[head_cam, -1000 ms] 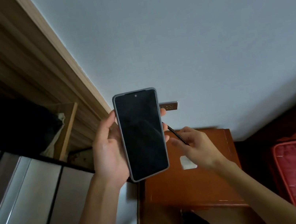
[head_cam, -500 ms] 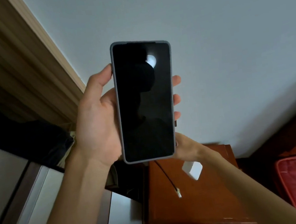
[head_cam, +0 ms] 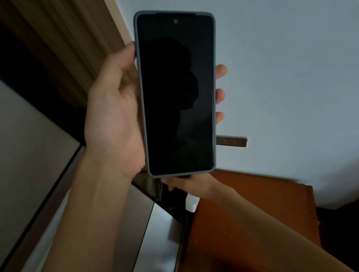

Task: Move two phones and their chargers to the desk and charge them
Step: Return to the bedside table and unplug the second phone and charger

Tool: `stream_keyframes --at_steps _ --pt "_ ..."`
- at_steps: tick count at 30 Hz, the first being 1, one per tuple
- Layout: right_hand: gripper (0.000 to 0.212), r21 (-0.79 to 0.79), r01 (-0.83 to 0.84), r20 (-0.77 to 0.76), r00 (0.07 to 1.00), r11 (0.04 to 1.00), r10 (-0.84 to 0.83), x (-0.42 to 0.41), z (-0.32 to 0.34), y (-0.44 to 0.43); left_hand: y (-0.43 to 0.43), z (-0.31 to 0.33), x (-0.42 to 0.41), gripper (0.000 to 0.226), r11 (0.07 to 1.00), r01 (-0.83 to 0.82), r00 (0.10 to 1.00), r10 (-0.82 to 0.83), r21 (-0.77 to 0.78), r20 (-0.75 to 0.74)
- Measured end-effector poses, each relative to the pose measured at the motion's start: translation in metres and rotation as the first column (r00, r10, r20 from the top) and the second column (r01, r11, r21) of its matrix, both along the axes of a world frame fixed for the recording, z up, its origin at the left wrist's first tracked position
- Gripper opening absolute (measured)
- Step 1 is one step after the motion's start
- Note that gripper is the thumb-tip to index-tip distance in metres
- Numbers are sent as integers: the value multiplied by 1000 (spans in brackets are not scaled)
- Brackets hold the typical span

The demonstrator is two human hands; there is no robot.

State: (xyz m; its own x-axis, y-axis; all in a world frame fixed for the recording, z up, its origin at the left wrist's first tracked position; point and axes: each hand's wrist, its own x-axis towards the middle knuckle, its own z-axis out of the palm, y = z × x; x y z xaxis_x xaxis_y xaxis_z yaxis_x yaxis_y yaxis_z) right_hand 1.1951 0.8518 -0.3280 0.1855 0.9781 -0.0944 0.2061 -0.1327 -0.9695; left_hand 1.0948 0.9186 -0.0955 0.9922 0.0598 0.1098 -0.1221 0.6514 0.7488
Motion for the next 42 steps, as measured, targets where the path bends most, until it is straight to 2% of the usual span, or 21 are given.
stream_keyframes --at_steps 2,3,5,7,10,12,16,18,20,24,27,29,30,33,34,36,38,40,42 --pt "32 -45 66 73 995 997 -62 -8 -10 -5 -1 -10 -11 76 998 -70 995 69 -11 -79" --pt "37 -63 83 109 991 995 -75 -7 -17 -11 -4 -14 -23 69 980 -186 970 196 76 -144" --pt "38 -77 67 228 972 995 -47 -2 -29 -25 -10 -15 -45 60 912 -358 906 391 200 -164" --pt "40 -107 23 251 968 994 5 0 -40 -42 -17 -16 -62 59 872 -441 860 479 214 -178" --pt "60 -141 44 98 995 989 -30 3 -47 -69 -30 -19 -87 58 842 -511 812 538 170 -226" --pt "54 -157 82 -26 996 984 -87 1 -44 -81 -39 -28 -105 58 810 -564 770 586 163 -251" --pt "53 -99 121 -148 980 988 -135 -4 -24 -102 -62 -50 -136 54 727 -669 666 678 154 -309" --pt "52 -39 100 -100 990 994 -104 1 -16 -115 -74 -58 -152 50 675 -727 620 724 125 -302" --pt "51 12 46 32 998 999 -47 7 -7 -129 -85 -61 -171 52 636 -764 587 757 114 -287" --pt "44 -83 -76 312 945 994 98 17 13 -145 -98 -64 -209 55 585 -811 561 777 -5 -286" --pt "58 -18 -55 358 932 998 58 17 24 -156 -109 -65 -228 57 547 -837 526 794 -22 -303" --pt "61 98 -17 324 946 995 -16 12 33 -158 -115 -69 -234 52 521 -852 477 809 44 -343" --pt "65 151 8 294 954 988 -53 9 39 -158 -117 -70 -235 48 497 -860 427 825 116 -370" --pt "75 229 72 231 965 971 -126 6 56 -154 -124 -72 -235 49 396 -843 199 858 363 -474" --pt "74 227 72 261 956 971 -132 5 61 -152 -124 -73 -236 50 382 -840 173 862 386 -476" --pt "64 252 50 398 905 967 -150 0 72 -149 -124 -72 -237 56 359 -863 176 872 355 -456" --pt "60 320 6 469 868 947 -164 -11 82 -146 -125 -71 -232 58 349 -895 217 883 277 -415" --pt "60 402 -17 429 887 915 -172 -22 89 -141 -131 -69 -221 55 385 -897 287 882 219 -375" --pt "62 440 29 317 930 897 -185 -34 96 -137 -145 -67 -204 57 452 -865 365 865 218 -346"
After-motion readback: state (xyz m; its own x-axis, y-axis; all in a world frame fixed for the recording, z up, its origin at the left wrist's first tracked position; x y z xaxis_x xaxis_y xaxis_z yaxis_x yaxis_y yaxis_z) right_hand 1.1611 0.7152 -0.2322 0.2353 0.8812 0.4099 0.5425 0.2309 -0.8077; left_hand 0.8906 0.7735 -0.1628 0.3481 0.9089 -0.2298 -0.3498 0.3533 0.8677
